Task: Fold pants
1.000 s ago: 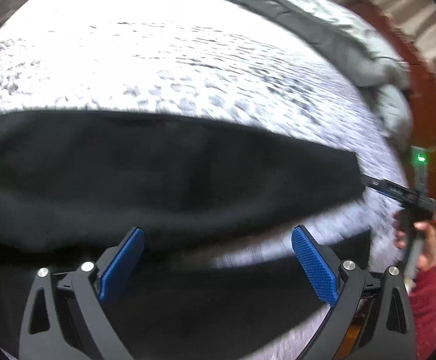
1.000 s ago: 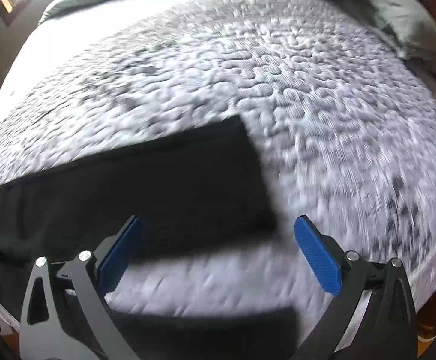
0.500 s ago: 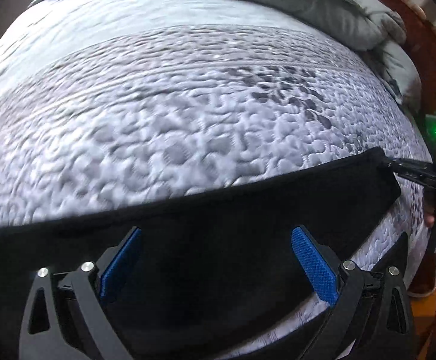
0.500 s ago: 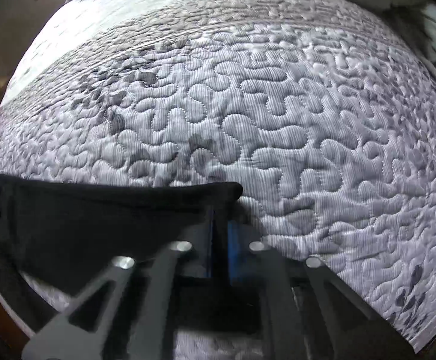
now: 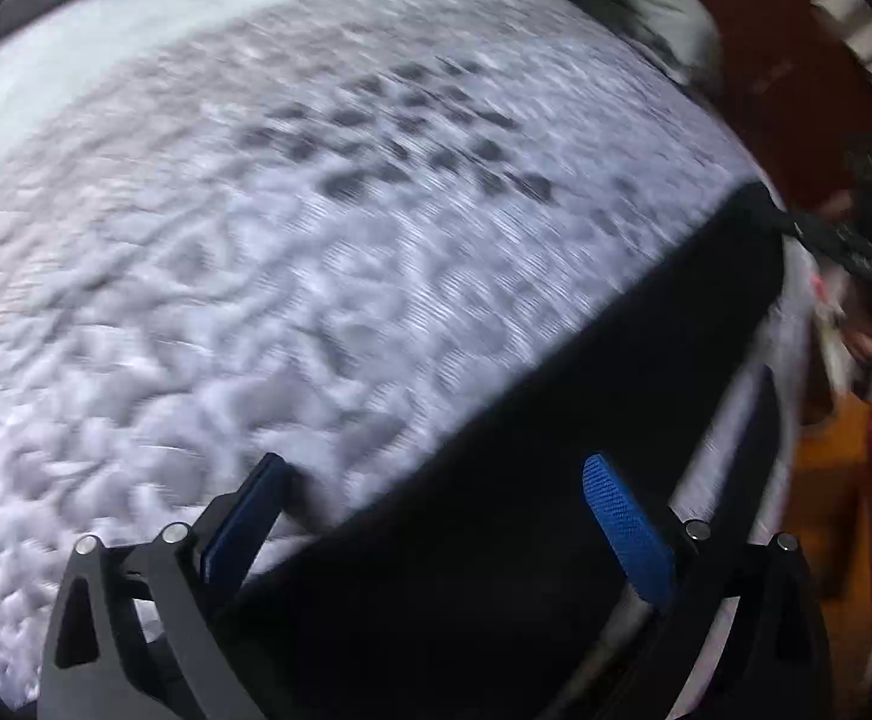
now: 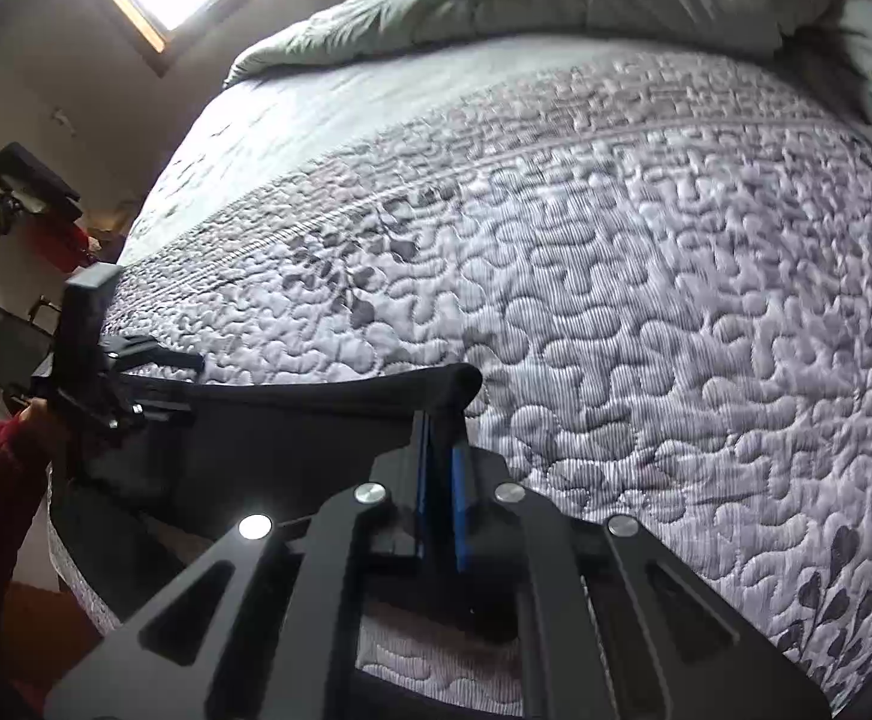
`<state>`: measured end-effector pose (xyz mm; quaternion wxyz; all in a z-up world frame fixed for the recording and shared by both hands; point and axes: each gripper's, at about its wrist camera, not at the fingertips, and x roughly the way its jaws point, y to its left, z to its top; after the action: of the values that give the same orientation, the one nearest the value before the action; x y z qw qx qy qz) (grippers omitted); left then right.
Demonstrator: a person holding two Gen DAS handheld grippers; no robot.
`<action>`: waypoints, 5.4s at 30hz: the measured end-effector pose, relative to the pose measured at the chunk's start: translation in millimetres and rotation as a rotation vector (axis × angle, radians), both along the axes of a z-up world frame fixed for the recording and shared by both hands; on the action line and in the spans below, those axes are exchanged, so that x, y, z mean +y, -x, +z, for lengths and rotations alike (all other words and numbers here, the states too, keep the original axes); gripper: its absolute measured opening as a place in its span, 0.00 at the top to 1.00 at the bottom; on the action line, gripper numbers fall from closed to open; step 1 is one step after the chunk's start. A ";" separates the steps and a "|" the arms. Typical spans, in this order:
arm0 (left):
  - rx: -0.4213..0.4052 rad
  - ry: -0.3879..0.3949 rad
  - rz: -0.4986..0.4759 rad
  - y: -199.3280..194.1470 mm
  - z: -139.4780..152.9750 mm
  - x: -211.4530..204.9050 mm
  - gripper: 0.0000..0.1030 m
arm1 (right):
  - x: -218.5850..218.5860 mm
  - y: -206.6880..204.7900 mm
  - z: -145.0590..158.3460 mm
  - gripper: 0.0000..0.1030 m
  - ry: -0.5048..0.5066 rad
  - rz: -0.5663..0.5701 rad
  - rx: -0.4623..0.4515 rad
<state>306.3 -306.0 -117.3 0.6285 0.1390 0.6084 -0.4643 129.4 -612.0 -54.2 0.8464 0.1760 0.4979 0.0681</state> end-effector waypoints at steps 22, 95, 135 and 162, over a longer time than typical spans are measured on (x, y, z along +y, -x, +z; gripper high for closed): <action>-0.259 0.124 0.033 160.7 107.7 69.9 0.90 | 28.1 68.1 19.5 0.95 0.166 -0.047 -0.155; -0.160 0.044 0.285 296.1 -2.4 80.6 0.79 | 204.8 174.2 -41.1 0.64 -0.055 -0.132 0.217; -0.043 0.059 0.907 283.1 10.2 274.3 0.90 | 176.1 200.1 -75.8 0.64 -0.110 -0.200 0.247; 0.035 0.132 1.043 284.5 4.9 346.3 0.66 | 313.5 177.7 -62.4 0.48 0.111 0.088 0.291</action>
<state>21.8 40.3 -112.4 0.7731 -0.2299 0.5768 -0.1293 -48.3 -298.5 -116.6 0.7699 0.1148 0.6257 0.0514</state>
